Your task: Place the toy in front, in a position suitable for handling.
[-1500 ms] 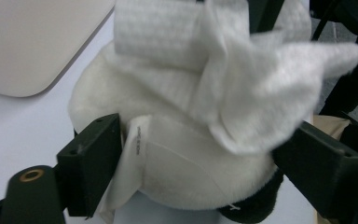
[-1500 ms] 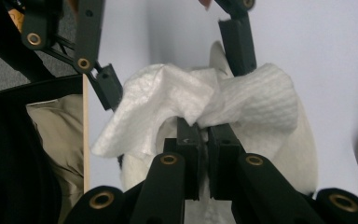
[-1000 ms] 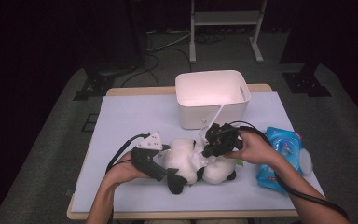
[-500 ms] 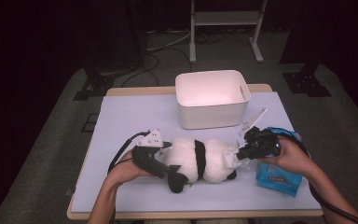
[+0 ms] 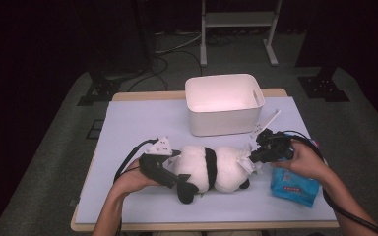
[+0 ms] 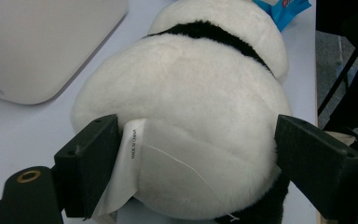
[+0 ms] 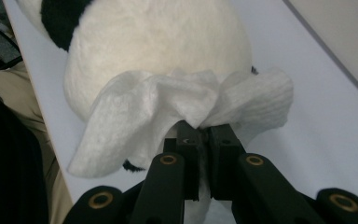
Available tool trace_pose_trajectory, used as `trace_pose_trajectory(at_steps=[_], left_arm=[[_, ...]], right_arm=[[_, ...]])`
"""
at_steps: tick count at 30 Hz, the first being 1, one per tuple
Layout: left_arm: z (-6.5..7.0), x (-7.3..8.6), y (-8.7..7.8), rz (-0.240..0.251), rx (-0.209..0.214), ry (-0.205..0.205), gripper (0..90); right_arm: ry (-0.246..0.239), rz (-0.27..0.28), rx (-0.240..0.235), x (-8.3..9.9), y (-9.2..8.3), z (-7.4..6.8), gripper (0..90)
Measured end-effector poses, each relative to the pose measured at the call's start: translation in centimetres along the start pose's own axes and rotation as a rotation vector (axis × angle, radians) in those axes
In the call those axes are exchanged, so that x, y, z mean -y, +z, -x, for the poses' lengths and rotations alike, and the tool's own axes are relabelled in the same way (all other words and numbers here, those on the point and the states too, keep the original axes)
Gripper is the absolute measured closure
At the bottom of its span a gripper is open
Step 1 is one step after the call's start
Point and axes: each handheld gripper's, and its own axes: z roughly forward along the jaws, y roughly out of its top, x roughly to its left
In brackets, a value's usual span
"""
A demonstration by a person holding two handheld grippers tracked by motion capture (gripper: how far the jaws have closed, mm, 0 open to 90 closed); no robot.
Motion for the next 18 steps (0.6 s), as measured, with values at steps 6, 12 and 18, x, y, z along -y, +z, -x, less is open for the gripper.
trace_pose_trajectory(at_steps=[6,12,18], left_arm=[[0.1,0.0,0.0,-0.004,0.006,0.001,14.9],[0.0,0.0,-0.2,-0.008,0.009,0.005,14.9],[0.1,-0.3,-0.5,0.020,0.012,0.002,14.9]], right_arm=[[-0.039,0.000,-0.008,-2.2,0.5,-0.6,84.3],[-0.083,-0.008,-0.036,-4.5,1.6,-1.3,84.3],[-0.128,-0.017,-0.059,-5.7,2.5,-2.8,84.4]])
